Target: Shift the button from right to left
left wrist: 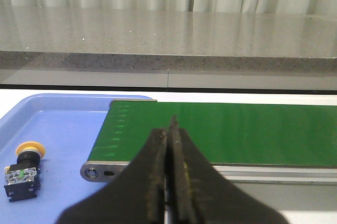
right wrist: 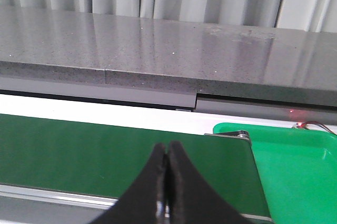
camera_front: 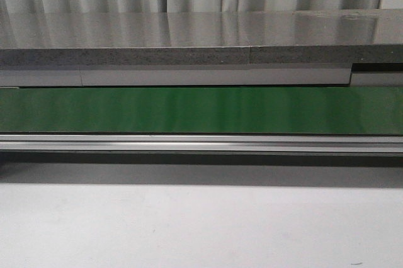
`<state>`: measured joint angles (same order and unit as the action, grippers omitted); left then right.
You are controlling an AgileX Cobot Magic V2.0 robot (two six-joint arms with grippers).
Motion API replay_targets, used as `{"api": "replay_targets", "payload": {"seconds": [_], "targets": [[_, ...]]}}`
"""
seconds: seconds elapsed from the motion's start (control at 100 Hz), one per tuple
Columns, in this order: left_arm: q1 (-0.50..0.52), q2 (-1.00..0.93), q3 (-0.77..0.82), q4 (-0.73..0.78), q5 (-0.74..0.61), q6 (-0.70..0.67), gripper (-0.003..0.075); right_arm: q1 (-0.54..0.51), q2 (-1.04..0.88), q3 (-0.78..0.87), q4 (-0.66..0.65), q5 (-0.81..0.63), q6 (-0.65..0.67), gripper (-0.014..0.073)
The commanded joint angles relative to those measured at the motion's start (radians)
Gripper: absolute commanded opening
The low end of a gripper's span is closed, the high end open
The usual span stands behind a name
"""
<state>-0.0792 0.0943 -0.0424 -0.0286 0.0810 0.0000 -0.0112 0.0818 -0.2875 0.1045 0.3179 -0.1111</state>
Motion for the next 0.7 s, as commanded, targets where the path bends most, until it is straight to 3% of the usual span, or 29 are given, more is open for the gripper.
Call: {"api": "replay_targets", "payload": {"seconds": [0.0, 0.15, 0.26, 0.69], "targets": [[0.002, -0.030, 0.008, -0.009, -0.089, -0.014, -0.0020, -0.001, 0.012, -0.026, 0.003, -0.077, 0.000, -0.0067], [0.031, -0.136, 0.089, -0.066, -0.087, -0.014, -0.0020, -0.001, 0.012, -0.026, 0.003, -0.077, 0.000, -0.0067], [0.033, -0.123, 0.085, -0.066, -0.027, -0.010, -0.0020, -0.001, 0.012, -0.026, 0.003, -0.077, 0.000, -0.0067], [0.031, -0.121, 0.085, -0.066, -0.025, -0.008, -0.0020, -0.001, 0.012, -0.026, 0.003, -0.077, 0.000, -0.0067]]}}
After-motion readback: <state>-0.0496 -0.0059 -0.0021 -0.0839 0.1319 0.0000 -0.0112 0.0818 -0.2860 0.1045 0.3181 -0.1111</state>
